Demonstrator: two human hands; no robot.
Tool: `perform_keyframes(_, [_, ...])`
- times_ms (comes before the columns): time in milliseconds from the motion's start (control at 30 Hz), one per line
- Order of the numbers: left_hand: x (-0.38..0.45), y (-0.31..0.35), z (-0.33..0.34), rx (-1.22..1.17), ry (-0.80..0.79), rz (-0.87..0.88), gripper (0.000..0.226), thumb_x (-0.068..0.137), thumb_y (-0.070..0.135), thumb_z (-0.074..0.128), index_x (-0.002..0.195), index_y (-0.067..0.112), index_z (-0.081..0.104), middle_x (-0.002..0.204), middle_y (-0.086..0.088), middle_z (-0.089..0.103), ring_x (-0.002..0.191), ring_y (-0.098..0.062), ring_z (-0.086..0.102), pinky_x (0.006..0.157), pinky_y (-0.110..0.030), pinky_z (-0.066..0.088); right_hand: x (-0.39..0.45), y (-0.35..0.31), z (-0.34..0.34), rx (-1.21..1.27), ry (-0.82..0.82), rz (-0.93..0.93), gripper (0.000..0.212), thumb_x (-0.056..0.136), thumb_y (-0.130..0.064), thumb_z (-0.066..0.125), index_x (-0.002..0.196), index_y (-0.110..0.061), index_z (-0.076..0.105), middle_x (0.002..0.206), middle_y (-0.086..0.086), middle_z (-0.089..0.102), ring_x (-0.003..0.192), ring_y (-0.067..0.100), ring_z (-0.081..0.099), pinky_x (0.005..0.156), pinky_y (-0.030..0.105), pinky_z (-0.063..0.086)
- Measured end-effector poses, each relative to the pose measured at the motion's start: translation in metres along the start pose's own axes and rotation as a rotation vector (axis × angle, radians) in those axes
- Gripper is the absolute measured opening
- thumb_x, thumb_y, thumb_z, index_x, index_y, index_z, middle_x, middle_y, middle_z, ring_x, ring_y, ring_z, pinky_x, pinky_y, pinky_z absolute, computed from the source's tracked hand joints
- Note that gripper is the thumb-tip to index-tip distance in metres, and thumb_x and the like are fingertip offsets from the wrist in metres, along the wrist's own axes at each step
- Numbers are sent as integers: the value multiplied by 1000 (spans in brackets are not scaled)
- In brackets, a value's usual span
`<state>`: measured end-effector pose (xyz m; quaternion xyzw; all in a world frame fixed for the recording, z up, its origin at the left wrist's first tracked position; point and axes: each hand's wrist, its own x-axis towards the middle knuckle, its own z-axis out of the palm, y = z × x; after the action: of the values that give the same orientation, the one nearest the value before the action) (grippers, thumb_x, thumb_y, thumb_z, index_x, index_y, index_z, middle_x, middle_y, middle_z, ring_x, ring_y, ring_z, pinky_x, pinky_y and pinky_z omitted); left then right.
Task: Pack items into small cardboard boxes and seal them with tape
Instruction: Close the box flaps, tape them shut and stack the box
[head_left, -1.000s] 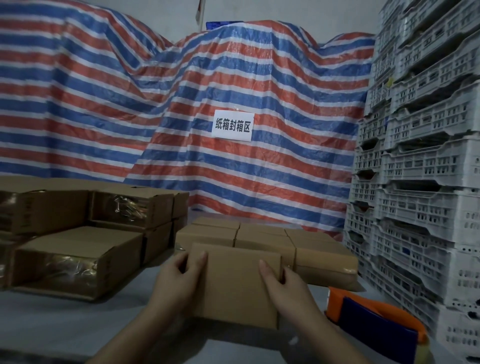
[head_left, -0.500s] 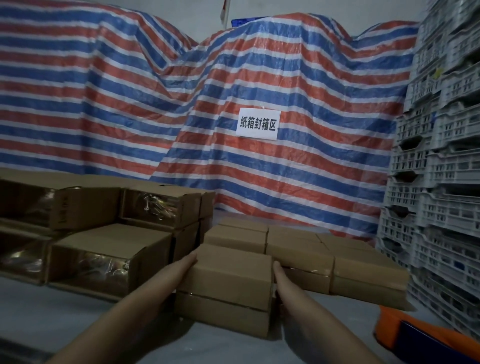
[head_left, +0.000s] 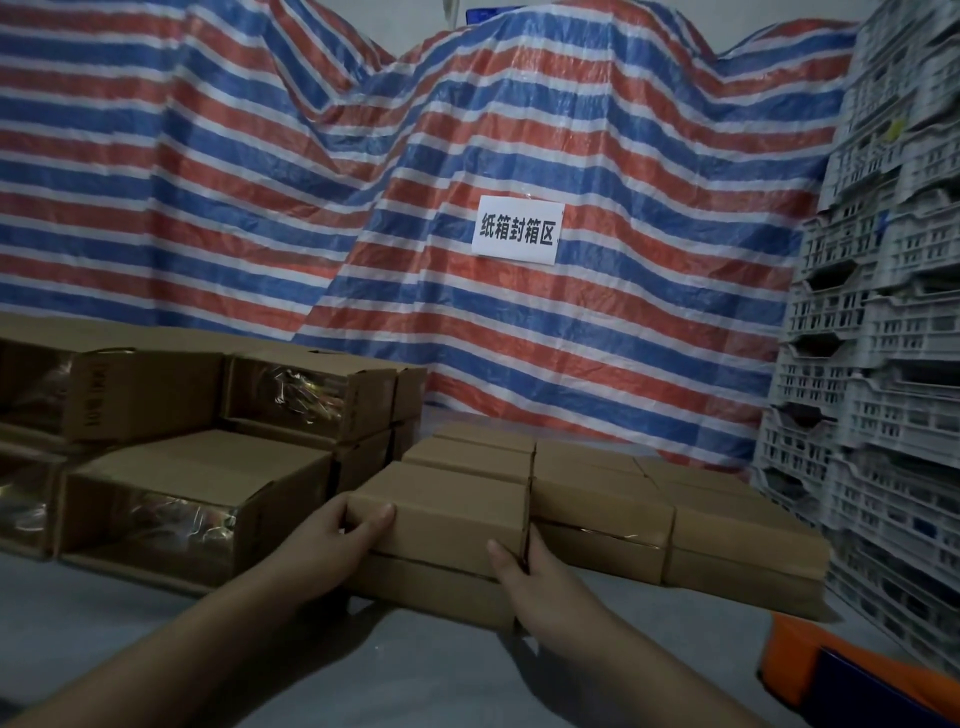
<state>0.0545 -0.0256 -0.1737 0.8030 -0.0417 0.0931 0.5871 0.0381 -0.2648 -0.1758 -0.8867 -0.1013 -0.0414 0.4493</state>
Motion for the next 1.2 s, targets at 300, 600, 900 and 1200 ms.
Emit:
perform_keyframes(300, [30,-19,11,59,137,84,60,93,50,57,143,20,45,134,-2,57,96,-10,51,80,-26,44,26,22,15,-94,95,71,81,96,-70,33,161,-28,12,154,-5,45,136,19,47,113,35,38])
perform_keyframes(600, [8,-15,13,167,281,148,49,101,48,41,139,18,45,130,-2,59,105,-11,57,83,-25,44,22,26,11,104,262,102,79,89,-74,16,146,-29,47,149,-2,51,133,21,48,106,31,37])
perform_keyframes(900, [-20,49,-59,430,373,553,14,98,32,50,109,38,56,99,15,60,89,3,58,80,-26,54,41,-72,-8,-28,472,-173,37,103,-50,39,122,-26,59,109,-4,65,96,12,59,88,39,49])
perform_keyframes(1200, [11,60,-232,600,779,423,43,102,42,40,71,20,58,61,1,59,54,-10,59,54,-27,49,96,-241,118,-170,102,-559,22,94,-57,54,96,-39,41,91,-26,44,82,-1,49,69,18,41])
